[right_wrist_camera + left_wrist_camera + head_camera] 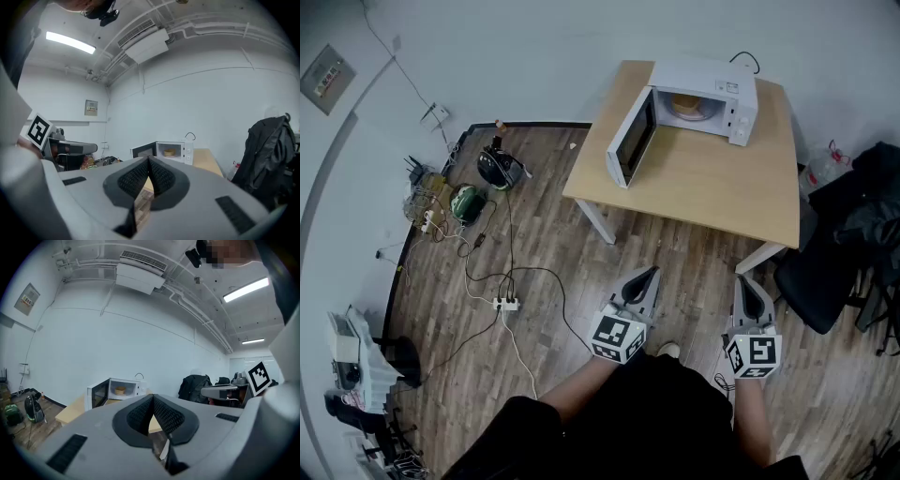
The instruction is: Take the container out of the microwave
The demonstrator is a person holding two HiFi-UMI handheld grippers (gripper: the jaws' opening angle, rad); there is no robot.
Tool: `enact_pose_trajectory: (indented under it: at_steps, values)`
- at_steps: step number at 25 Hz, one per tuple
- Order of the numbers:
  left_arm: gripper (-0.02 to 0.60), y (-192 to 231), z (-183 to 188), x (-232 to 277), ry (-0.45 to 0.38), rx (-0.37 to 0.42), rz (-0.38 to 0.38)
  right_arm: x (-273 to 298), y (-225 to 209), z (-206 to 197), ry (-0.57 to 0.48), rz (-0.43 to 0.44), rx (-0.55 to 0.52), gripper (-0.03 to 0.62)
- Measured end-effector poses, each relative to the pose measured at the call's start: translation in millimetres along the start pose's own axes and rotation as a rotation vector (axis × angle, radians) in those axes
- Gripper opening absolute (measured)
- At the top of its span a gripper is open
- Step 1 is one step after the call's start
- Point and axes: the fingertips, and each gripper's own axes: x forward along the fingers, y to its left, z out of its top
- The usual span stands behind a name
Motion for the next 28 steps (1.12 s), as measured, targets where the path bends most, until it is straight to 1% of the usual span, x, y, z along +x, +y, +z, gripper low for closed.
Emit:
enact_pose_trajectory:
  at_steps: [2,5,7,11,15,17,21,25,28]
  values:
    - [0.011,-4.2,0.5,4.7,-0.005,0.005,-0.004,-0.2,-5.7,-0.8,-0.004,0.007,0.023,0.058]
    - [0.011,-6.9,1.8,10.4,-0.011,0.008,-0.006,0.0,-14.7,-2.0,-0.017,0.019,0.098,0.058]
    - [0.011,-6.3,1.5,14.1,-0.008,0.009,-0.007,1.1,-20.9,-4.8,-0.017,0.017,0.129,0.058]
    - [0.011,-0.4,-0.6,24.5,-0.003,0.011,-0.019,7.0,-28.3,-11.4,-0.004,0.009,0.134,0.058]
    - [0.011,13.0,-6.4,50.6,0.003,-0.019,-0.031,26.8,-35.4,-17.4,0.019,0.0,0.14,0.058]
    - [0.009,21.6,-6.3,71.7,0.007,-0.034,-0.037,43.2,-42.3,-19.9,0.043,-0.009,0.141,0.058]
    - [0.011,45.3,5.1,115.8,-0.005,-0.01,-0.051,86.8,-55.2,-13.7,0.069,-0.016,0.138,0.058]
    - [0.011,83.4,12.4,160.4,0.011,-0.007,-0.06,151.4,-60.7,-0.1,0.095,0.017,0.146,0.058]
    - [0.011,113.3,19.6,188.3,0.026,-0.013,-0.065,197.5,-62.8,16.6,0.097,0.034,0.144,0.058]
